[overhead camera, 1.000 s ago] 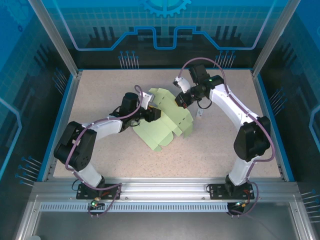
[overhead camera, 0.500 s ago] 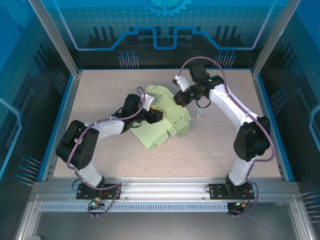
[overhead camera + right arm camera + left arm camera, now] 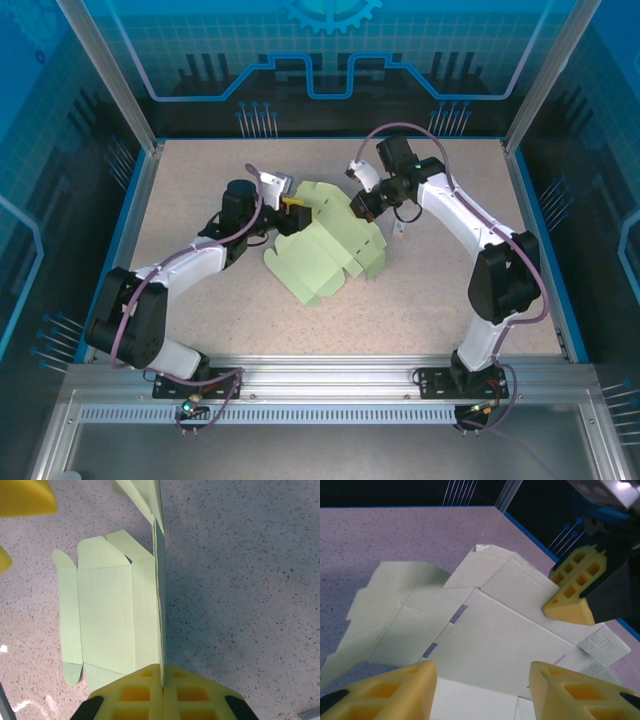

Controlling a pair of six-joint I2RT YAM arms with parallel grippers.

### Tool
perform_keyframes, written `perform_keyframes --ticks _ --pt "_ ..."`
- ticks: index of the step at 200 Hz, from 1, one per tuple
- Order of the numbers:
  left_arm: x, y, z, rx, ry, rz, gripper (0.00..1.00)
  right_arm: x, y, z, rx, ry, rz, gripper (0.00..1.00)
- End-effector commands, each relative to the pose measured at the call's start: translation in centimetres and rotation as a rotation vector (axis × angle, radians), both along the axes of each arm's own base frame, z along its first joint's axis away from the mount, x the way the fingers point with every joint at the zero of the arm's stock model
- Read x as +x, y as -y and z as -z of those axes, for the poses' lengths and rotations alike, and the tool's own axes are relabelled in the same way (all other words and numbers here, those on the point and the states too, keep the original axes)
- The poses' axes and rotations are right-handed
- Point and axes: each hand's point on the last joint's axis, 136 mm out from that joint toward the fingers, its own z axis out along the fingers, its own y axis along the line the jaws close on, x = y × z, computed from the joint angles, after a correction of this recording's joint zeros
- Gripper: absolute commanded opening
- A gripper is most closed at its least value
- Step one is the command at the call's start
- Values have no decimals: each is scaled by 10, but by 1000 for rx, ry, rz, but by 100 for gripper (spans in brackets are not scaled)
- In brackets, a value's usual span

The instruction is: Fold the paper box

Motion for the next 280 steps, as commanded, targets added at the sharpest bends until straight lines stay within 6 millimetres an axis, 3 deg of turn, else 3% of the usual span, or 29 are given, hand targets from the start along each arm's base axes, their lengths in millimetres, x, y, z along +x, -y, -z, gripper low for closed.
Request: perform_keyframes --ticks 1,96,131,207,238,280 --pt "-2 9 -27 -60 22 69 54 -11 -11 -22 36 67 -68 0" --pt "31 20 -39 -48 12 85 55 -18 -18 -22 43 71 -109 0" --pt "26 28 -47 -78 18 146 53 -17 -21 -22 50 68 -108 0" --pt "38 -3 -37 3 10 -14 53 -11 -18 -22 49 60 -83 0" --pt "40 0 -38 -4 5 7 54 -13 -20 -22 54 60 -93 0" --pt "28 20 -52 -65 25 137 53 -13 -25 -21 66 50 -99 0"
